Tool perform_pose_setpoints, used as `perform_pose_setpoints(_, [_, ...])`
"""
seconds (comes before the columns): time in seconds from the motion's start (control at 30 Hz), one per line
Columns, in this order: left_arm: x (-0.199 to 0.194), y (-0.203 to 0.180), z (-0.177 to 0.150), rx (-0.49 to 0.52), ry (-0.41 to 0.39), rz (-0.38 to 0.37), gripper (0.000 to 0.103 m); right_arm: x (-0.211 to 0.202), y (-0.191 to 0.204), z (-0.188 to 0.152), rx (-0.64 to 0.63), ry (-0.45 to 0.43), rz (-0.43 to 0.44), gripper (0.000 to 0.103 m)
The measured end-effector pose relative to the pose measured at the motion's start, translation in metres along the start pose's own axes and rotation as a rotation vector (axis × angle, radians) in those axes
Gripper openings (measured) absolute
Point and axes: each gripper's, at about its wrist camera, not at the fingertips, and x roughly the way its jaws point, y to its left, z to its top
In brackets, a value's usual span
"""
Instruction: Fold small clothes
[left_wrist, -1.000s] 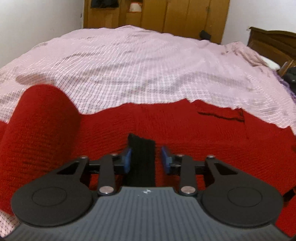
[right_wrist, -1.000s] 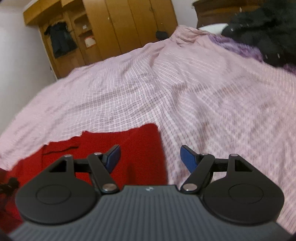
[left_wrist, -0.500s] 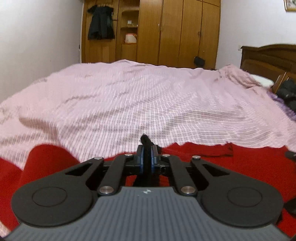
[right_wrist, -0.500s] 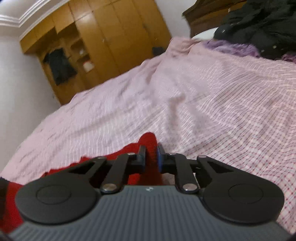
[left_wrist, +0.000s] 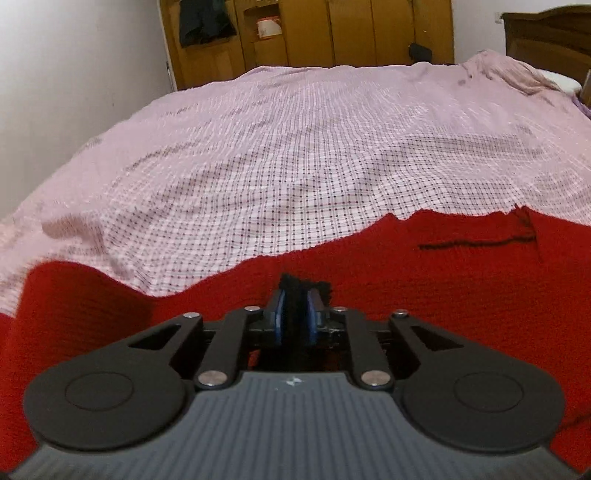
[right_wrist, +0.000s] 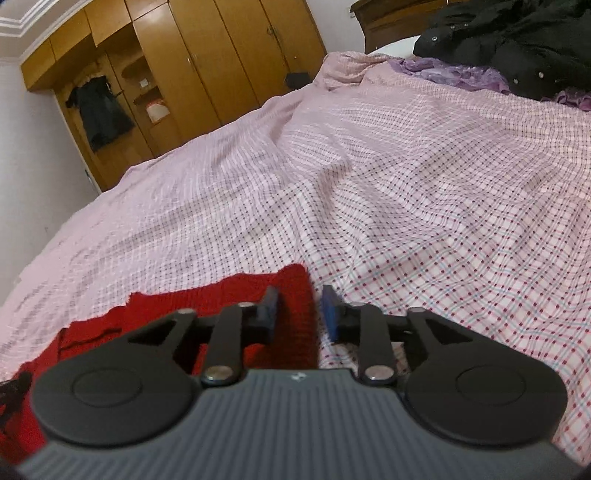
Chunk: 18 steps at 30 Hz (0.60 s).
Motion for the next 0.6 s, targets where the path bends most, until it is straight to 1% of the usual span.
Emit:
perform_pose_setpoints(0.03, [-0.003,0.001,0.000,0.002,-0.001,0.000,0.026,0.000,-0.001,0.001,0.005,0.000,0.007,0.039])
perform_pose_setpoints(0.07, [-0.009,0.002,0.000,-0.002,0.000,0.000,0.028,-0.001,-0.002,0.001,0.008,0.000,0.015,0.044])
perform_pose_setpoints(0.13, [-0.019,0.008,-0.001,-0.023,0.003,-0.011,0.039,-0.005,-0.001,0.001,0.008,-0.010,0.028,0.051])
perform_pose_setpoints(0.23, [-0.036,0.016,-0.003,-0.046,0.006,-0.021,0.050,-0.010,0.000,0.001,0.005,-0.026,0.045,0.055])
perform_pose_setpoints(0.33, [-0.054,0.024,-0.004,-0.062,0.007,-0.012,0.052,-0.016,0.000,0.003,0.018,-0.015,0.048,0.055])
perform_pose_setpoints(0.43, [-0.074,0.035,-0.004,-0.092,0.012,-0.019,0.055,-0.033,0.003,0.006,0.014,-0.019,0.061,0.056])
perform_pose_setpoints(0.5, [-0.088,0.045,-0.005,-0.117,0.021,-0.021,0.057,-0.045,0.007,0.007,-0.001,-0.009,0.065,0.056])
perform_pose_setpoints(0.6, [-0.107,0.060,-0.008,-0.155,0.009,-0.013,0.060,-0.067,0.016,0.006,-0.042,0.005,0.083,0.056])
